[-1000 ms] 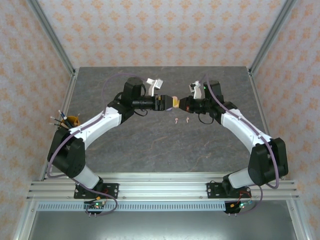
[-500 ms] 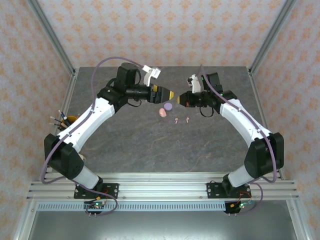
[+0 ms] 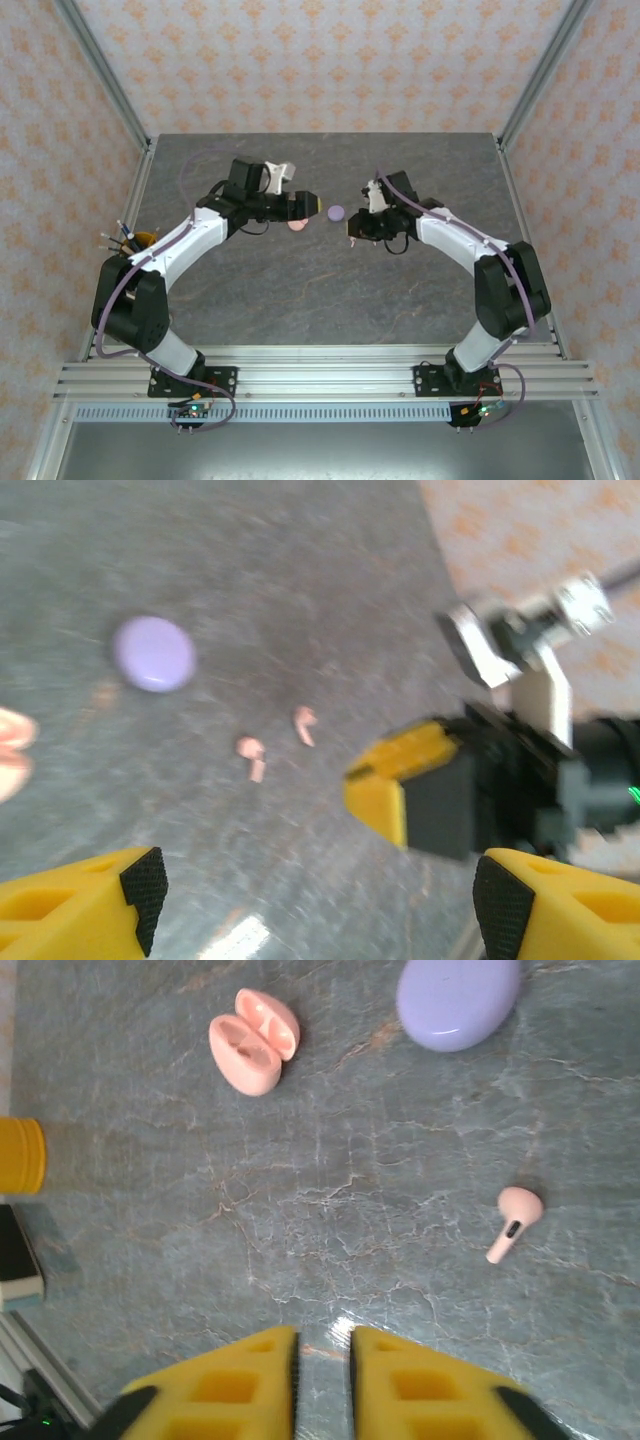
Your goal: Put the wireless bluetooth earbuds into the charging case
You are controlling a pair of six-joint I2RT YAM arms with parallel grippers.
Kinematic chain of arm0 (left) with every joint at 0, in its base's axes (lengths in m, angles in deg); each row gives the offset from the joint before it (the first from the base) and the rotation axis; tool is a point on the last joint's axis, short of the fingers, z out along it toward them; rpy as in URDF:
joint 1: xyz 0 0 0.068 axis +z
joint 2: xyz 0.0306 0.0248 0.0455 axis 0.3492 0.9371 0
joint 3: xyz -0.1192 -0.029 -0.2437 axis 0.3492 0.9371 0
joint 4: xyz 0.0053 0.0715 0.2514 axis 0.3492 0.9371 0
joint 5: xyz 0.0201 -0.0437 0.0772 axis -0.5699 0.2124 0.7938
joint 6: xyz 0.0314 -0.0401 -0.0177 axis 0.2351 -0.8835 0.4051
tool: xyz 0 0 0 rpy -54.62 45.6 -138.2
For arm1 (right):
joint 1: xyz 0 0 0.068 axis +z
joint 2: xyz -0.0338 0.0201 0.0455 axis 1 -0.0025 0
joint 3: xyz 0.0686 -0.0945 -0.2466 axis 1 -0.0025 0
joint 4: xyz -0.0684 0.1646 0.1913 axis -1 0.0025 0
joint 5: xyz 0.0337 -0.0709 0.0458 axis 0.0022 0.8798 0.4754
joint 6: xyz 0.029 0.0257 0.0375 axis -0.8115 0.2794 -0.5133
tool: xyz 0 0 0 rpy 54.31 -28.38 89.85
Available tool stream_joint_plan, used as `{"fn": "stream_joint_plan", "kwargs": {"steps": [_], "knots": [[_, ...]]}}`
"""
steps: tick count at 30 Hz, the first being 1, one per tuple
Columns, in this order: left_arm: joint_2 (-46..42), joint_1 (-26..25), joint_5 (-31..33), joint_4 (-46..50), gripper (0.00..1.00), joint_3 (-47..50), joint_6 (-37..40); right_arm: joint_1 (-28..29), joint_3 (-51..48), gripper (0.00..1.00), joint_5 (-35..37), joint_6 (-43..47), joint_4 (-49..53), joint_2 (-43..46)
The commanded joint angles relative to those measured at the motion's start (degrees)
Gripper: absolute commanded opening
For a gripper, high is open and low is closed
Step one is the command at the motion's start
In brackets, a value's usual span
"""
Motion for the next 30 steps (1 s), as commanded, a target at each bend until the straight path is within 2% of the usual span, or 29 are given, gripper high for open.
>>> {"fn": "stream_joint_plan", "kwargs": {"steps": [1,3,7,12,20,24,30], "knots": [[-2.3,2.8,8.3,-4.9,0.83,-0.2,-4.9,2.3,3.7,0.31,5.8,-4.7,-2.3,-4.0],[-1.5,4.0,11.5,-3.1,0.83,-1.0,-5.0,3.6,7.5,0.35,6.0,-6.2,-1.3,-7.7],[1.0,5.8,12.8,-0.8,0.83,-2.7,-6.7,6.2,17.0,0.39,8.1,-7.4,2.7,-15.3],[2.7,7.3,13.9,1.2,0.84,-3.6,-6.4,6.7,29.2,0.39,8.2,-5.8,8.7,-25.4],[4.9,9.8,13.2,2.6,0.83,-4.6,-6.3,6.8,47.2,0.35,6.5,2.3,18.6,-38.2],[5.5,10.5,12.2,1.8,0.84,-4.5,-6.5,6.8,52.5,0.34,6.4,4.4,21.8,-42.0],[6.5,10.9,11.0,0.6,0.83,-4.3,-7.1,6.8,54.1,0.31,5.3,4.9,22.5,-44.3]]}}
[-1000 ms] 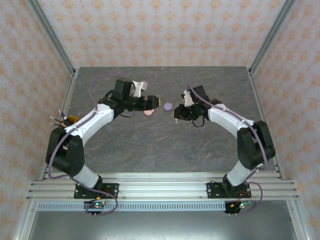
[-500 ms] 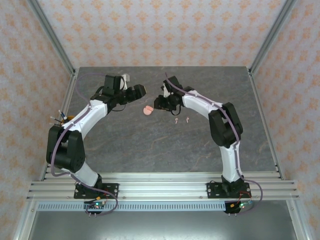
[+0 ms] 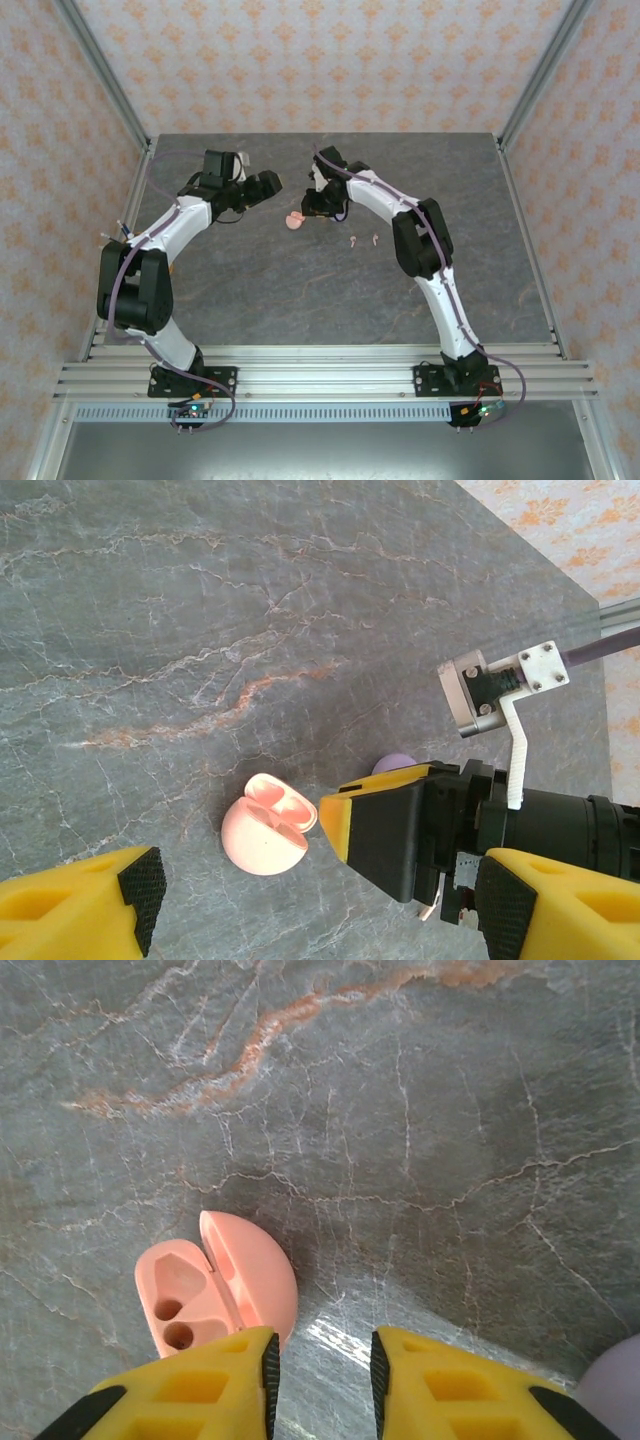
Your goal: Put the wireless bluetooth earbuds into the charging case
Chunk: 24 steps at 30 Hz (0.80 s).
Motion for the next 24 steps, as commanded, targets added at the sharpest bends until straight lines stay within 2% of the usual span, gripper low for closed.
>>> {"fn": "stream_joint_plan", "kwargs": {"steps": [1,24], "knots": [[0.8,0.6,-1.2,-0.9,0.83,-1.7,-0.7,0.0,1.6,0.31,-1.2,1.7,2.9,-1.4],[2.0,0.7,-2.5,-2.5,0.83,-1.7,-1.7,3.2,-3.9,0.27,-3.0,1.3,0.8,2.6]]}}
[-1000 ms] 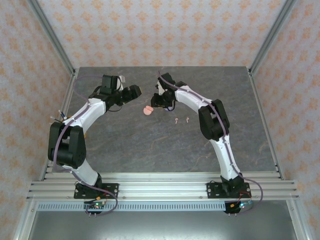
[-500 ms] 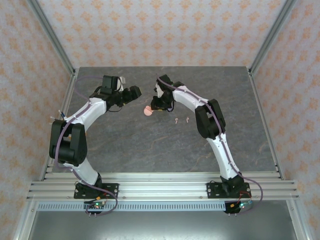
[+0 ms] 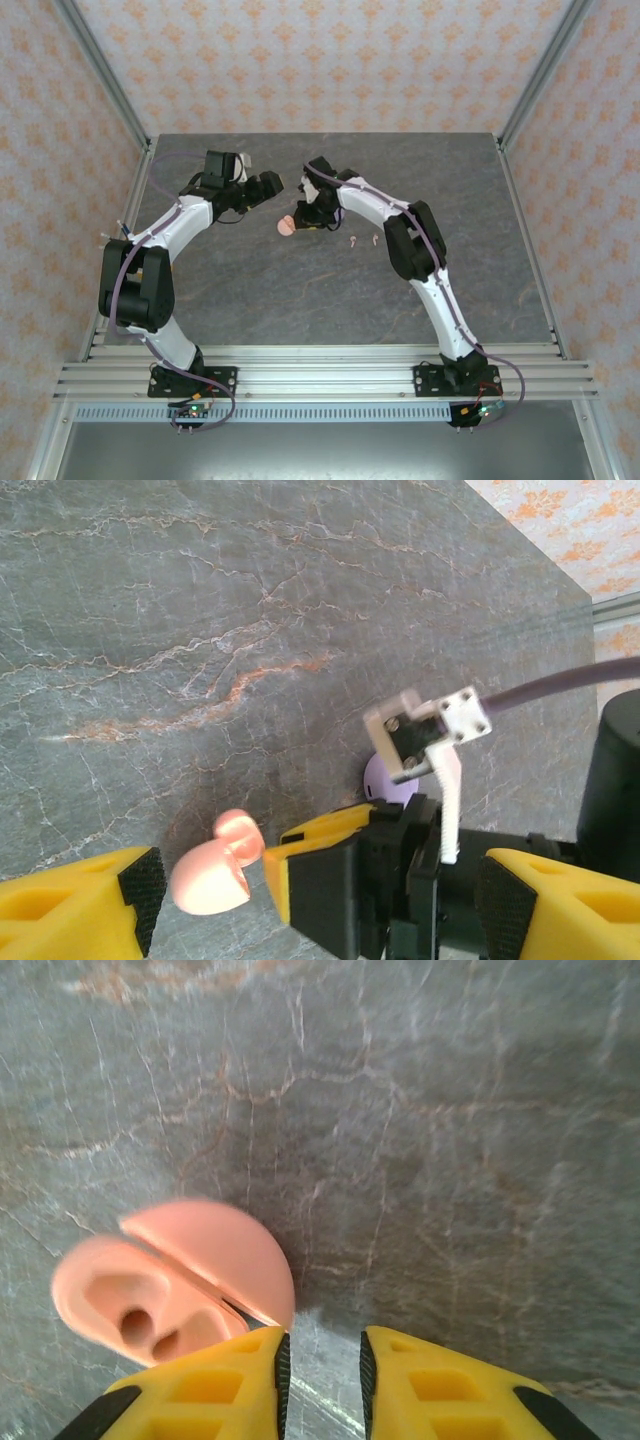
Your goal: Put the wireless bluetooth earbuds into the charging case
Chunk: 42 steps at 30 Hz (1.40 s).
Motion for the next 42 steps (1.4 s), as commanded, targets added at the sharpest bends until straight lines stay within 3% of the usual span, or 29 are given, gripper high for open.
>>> {"fn": "stream_joint_plan", "kwargs": {"steps": [1,9,14,25,42], "knots": [[1.0,0.7,-1.0,-1.9,0.83,-1.8,-0.7,0.1,-2.9,0.28,0.2,0.2,-0.6,4.2],[0.5,0.7,-0.3,-1.2,0.83,-2.0,-0.1,0.2,-5.5,0.32,0.9,-1.7,-3.3,8.9],[0.3,0.9,0.2,-0.9,0.83,-2.2,-0.1,0.4,-2.1,0.37,1.3,-0.7,-1.3,7.6],[-1.5,3.6,0.4,-0.3,0.83,-2.2,-0.1,0.7,7.7,0.37,0.4,0.9,2.3,-0.3],[-2.6,4.2,0.1,-0.5,0.84,-1.8,-0.4,1.4,9.5,0.30,2.0,2.5,4.4,-4.5]]}}
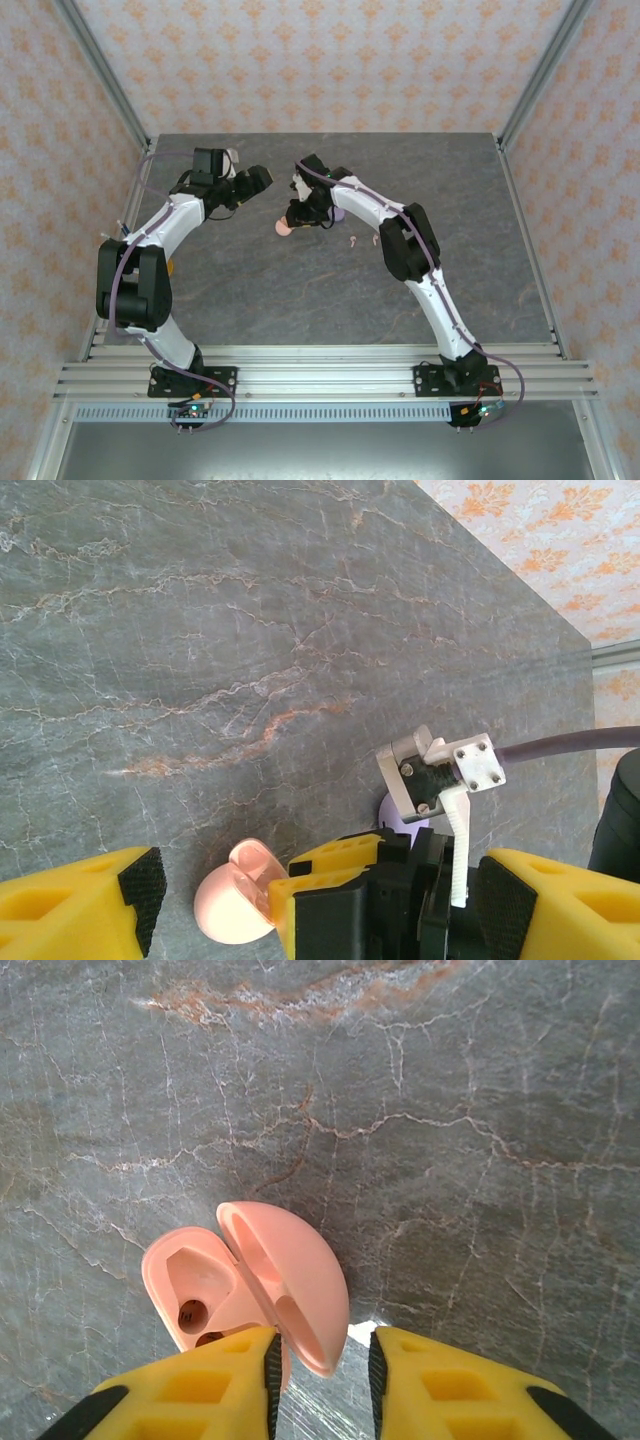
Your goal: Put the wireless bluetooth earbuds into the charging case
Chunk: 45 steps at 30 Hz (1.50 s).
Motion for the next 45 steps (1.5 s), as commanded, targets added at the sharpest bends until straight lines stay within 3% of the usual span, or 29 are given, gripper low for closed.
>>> {"fn": "stream_joint_plan", "kwargs": {"steps": [1,12,28,45], "knots": [[-2.1,0.5,0.0,-0.4,0.83,-1.2,-0.2,0.1,2.7,0.30,1.6,0.9,1.6,-1.8],[-2.2,0.5,-0.4,-1.0,0.83,-1.0,-0.7,0.7,5.5,0.26,6.2,1.6,4.2,-3.7],[-2.4,0.5,-0.9,-1.6,0.84,-0.3,-1.2,1.6,7.1,0.02,6.7,1.1,4.4,-4.3],[-4.0,0.5,-1.0,-0.5,0.84,0.6,-0.7,1.6,-12.4,0.00,6.1,0.9,0.1,12.4]]}}
